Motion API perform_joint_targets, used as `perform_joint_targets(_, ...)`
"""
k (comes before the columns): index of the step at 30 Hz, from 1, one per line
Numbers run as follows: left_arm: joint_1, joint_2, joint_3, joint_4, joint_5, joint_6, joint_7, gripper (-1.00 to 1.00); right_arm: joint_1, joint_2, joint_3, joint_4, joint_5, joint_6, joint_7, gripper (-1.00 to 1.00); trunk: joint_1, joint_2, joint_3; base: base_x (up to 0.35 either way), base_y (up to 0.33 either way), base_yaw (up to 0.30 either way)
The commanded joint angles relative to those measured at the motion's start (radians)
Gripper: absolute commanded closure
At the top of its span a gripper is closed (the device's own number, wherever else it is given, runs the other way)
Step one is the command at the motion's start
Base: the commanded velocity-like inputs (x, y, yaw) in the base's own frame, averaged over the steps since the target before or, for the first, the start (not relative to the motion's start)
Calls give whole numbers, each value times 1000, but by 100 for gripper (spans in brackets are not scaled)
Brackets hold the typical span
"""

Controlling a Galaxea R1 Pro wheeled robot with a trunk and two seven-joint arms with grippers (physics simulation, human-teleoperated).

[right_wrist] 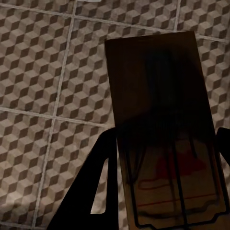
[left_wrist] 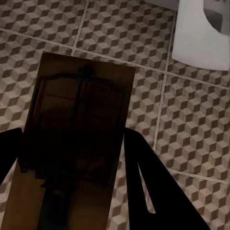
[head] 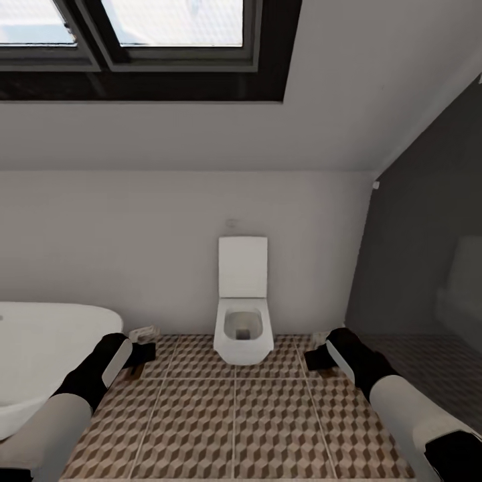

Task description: Take the four mousetraps from the cabinet in the bathroom and place them on the bathroom floor. Make sure all four end up on the same floor surface, and ensure that at least two of them are either under or directly next to the same bathroom sink.

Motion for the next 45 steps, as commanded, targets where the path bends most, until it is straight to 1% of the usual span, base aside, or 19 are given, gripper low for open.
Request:
perform_joint_targets(1,0,2,-6,-1,7,3,9,100,-1,-1,7,-1,-8,3,-1,100,1,-1,-1,315,-11,0)
perform_joint_targets(16,0,1,-6,-1,7,4,9,100,-1,-2,4,10,-9,3,-4,100,1,-1,-1,316,-2,0)
perform_joint_targets(19,0,1,-6,-1,7,4,9,100,-1,-3,4,25,-9,-6,-6,100,1,-1,-1,316,0,0)
perform_joint_targets(21,-1,1,-6,-1,7,4,9,100,-1,-2,5,40,-8,-25,-16,100,1,-1,-1,316,0,0)
perform_joint_targets(23,-1,1,-6,-1,7,4,9,100,-1,1,5,59,-8,-58,-44,100,1,-1,-1,316,0,0)
perform_joint_targets(24,-1,1,-6,-1,7,4,9,100,-1,4,4,73,-9,-87,-72,100,1,-1,-1,316,0,0)
perform_joint_targets(25,-1,1,-6,-1,7,4,9,100,-1,6,3,97,-9,-143,-126,100,1,-1,-1,316,0,0)
perform_joint_targets(26,-1,1,-6,0,7,4,9,100,-1,9,2,136,-11,-238,-204,100,1,-1,-1,316,0,0)
perform_joint_targets(27,-1,1,-6,1,7,3,9,100,-1,10,1,146,-12,-265,-220,100,1,-1,-1,316,0,0)
perform_joint_targets(28,-1,1,-5,2,7,2,9,100,-1,10,1,167,-13,-322,-244,100,1,-1,-1,316,0,0)
perform_joint_targets(29,-1,1,-5,3,7,2,9,100,-1,10,1,177,-14,-350,-253,100,1,-1,-1,316,0,0)
perform_joint_targets(30,-1,1,-5,5,7,1,9,100,-1,10,0,198,-16,-399,-268,100,1,-1,-1,316,0,0)
perform_joint_targets(33,-1,0,-4,7,7,-1,9,100,-1,10,0,236,-17,-461,-284,100,1,-1,-1,316,0,0)
perform_joint_targets(37,0,1,-5,6,6,-2,9,100,-1,10,-1,262,-17,-501,-292,100,1,-1,-1,301,0,0)
perform_joint_targets(45,0,1,-6,-8,4,0,10,100,-1,7,-1,270,-16,-511,-294,100,1,-1,-1,104,0,0)
